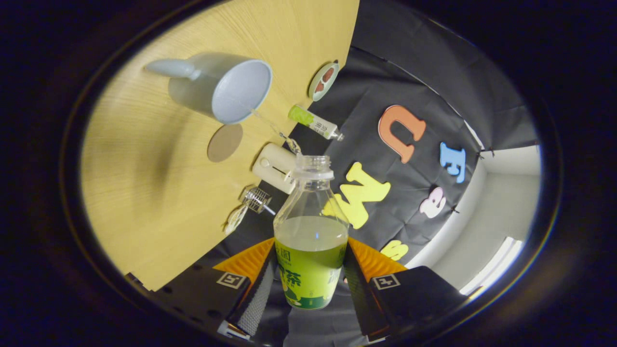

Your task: Take the bottle from table, then pour the juice into the cup, finally place the bottle on the coaster

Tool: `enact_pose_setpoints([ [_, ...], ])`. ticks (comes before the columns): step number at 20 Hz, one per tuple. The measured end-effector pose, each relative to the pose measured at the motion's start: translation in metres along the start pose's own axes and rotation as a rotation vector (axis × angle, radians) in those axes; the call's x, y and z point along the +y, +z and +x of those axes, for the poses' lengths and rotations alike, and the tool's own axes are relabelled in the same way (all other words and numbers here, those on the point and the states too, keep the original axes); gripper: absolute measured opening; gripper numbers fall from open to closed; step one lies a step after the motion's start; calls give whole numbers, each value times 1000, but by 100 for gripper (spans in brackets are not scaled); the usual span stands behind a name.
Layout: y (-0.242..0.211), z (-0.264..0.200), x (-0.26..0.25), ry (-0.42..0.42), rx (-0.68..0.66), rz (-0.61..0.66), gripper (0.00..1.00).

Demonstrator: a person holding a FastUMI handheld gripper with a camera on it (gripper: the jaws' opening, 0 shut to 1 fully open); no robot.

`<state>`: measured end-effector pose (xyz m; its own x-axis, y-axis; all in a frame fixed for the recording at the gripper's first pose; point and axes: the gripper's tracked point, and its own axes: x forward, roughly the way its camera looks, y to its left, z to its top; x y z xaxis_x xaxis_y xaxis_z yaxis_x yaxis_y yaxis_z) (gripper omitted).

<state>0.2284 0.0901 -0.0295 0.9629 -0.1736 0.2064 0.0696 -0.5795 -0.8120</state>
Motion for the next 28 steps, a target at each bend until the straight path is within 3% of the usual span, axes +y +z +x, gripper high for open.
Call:
enact_pose_setpoints([
  [28, -2, 2, -57, -186, 27, -131, 80],
])
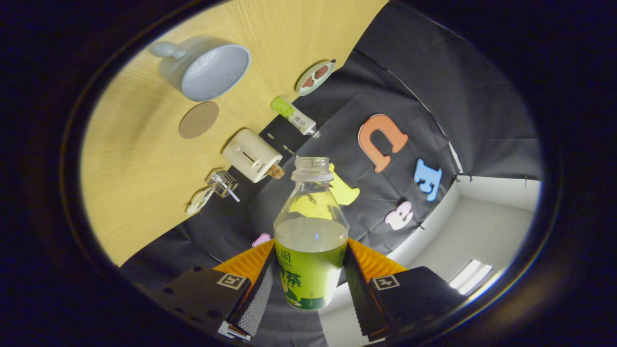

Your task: Take the bottle from table, then pour the juice into the cup, finally place the bottle on the coaster

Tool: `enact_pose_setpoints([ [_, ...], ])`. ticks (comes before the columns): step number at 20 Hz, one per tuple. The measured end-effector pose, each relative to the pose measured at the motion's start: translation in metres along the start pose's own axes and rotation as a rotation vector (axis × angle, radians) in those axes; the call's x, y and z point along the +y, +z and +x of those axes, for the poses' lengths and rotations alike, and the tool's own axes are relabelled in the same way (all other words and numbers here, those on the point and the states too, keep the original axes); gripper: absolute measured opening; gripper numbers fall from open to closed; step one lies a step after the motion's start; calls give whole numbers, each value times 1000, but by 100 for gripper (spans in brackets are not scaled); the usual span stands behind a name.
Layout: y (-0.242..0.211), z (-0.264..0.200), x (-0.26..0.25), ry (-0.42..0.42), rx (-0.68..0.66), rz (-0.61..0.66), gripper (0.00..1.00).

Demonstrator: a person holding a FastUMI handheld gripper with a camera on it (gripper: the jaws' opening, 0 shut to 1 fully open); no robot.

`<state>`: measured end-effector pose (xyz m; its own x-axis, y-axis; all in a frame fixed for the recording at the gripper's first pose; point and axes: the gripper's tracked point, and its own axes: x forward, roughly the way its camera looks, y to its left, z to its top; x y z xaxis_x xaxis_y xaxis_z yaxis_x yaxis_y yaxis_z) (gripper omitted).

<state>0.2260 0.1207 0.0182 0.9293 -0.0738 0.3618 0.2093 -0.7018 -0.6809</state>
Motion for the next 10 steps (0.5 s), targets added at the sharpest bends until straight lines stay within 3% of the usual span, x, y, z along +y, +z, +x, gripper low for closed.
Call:
enact_pose_setpoints([
  [10, 6, -2, 10, 34, -7, 32, 80],
])
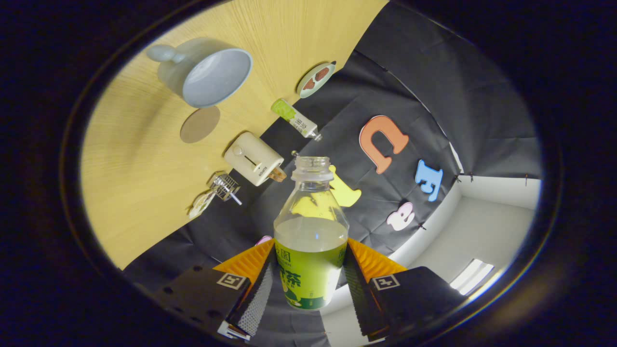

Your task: Take the bottle from table, then pour the juice into the cup, finally place the bottle on the coaster

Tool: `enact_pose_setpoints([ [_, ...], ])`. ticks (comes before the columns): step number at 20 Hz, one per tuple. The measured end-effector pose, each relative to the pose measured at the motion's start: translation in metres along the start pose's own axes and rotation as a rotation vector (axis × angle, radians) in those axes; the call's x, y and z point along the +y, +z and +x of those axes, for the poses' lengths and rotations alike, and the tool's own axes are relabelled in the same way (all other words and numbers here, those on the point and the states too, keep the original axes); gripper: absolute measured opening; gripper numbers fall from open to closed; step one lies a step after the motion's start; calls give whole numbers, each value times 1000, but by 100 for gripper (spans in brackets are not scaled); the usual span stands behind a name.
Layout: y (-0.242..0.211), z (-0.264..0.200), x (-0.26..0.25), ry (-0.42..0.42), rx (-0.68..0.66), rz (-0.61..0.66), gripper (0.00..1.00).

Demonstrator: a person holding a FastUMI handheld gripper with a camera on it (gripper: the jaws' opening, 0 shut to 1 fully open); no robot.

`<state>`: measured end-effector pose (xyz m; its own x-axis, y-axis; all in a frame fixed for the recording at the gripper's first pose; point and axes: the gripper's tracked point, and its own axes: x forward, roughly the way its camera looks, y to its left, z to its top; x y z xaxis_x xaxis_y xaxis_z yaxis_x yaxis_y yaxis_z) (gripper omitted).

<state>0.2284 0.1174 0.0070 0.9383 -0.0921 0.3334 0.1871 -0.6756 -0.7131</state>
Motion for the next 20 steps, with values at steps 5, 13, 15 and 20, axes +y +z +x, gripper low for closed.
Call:
enact_pose_setpoints([
  [5, -1, 7, 28, 125, 31, 241, 80],
  [13, 12, 2, 51, 251, 41, 690, 80],
  [15, 17, -1, 59, 312, 63, 865, 80],
  [20, 33, 6, 64, 404, 84, 1272, 80],
])
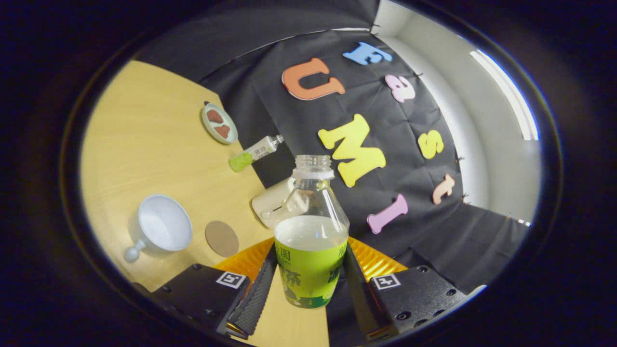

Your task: Take the bottle from table, then pour the juice into the cup, finally place the bottle on the coaster

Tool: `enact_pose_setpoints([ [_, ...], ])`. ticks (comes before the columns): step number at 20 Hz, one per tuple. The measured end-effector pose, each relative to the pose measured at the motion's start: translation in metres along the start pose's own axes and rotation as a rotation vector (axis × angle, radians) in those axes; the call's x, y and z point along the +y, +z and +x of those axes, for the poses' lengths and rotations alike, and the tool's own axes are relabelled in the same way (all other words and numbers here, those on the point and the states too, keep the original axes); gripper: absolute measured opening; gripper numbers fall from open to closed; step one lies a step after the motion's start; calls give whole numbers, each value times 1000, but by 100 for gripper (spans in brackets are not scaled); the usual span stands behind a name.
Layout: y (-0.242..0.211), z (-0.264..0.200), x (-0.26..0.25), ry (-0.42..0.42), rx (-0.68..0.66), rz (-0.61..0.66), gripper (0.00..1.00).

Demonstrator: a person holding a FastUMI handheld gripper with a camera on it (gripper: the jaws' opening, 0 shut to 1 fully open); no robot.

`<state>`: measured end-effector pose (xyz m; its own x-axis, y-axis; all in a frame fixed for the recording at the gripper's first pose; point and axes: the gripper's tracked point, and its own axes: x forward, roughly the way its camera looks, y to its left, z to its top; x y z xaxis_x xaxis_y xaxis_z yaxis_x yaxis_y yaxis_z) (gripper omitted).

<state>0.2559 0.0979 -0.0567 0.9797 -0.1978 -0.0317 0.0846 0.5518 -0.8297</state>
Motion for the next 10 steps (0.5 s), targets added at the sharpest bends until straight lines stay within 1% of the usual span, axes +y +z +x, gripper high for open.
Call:
enact_pose_setpoints([
  [3, 5, 1, 11, 76, 1, 198, 80],
  [5, 7, 7, 14, 116, 4, 357, 80],
  [7, 6, 11, 25, 176, 28, 521, 80],
  [8, 6, 15, 28, 196, 33, 581, 80],
  [10, 8, 24, 26, 198, 24, 674, 80],
])
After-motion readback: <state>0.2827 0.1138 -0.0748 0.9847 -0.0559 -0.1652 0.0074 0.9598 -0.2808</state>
